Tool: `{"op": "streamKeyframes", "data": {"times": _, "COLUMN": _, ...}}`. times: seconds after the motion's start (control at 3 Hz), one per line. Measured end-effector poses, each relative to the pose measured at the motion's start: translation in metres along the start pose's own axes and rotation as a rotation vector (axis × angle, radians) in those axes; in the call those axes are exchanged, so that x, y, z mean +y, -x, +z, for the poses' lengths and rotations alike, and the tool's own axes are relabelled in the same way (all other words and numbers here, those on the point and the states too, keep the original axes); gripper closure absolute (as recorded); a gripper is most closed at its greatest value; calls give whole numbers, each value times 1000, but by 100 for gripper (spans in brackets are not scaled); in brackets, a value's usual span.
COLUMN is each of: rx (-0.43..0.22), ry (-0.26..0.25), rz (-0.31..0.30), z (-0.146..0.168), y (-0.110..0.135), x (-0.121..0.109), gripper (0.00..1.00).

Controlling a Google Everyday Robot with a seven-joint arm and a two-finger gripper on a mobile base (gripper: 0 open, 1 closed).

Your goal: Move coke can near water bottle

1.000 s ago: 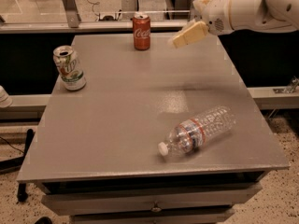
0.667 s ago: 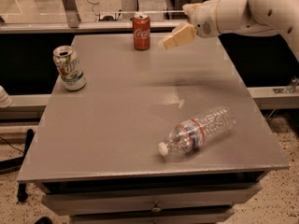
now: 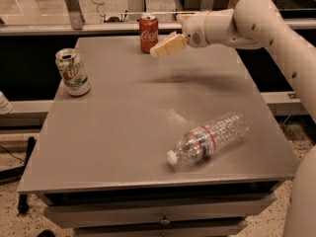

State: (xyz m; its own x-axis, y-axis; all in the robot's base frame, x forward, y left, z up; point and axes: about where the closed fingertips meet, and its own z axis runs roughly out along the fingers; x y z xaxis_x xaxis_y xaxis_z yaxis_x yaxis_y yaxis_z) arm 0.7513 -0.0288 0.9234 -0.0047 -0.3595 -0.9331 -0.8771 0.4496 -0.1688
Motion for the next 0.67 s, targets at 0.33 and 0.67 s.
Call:
{"op": "streamKeyframes", "data": {"times": 0.33, "rx": -8, "ry": -23, "rz": 26, "z": 27, "y": -13, "x": -4, "gripper": 0}}
{"op": "streamKeyframes", "data": {"times": 0.67, "rx": -23, "ry": -47, "rz": 41, "z": 53, "y": -18, "x": -13, "gripper": 0}}
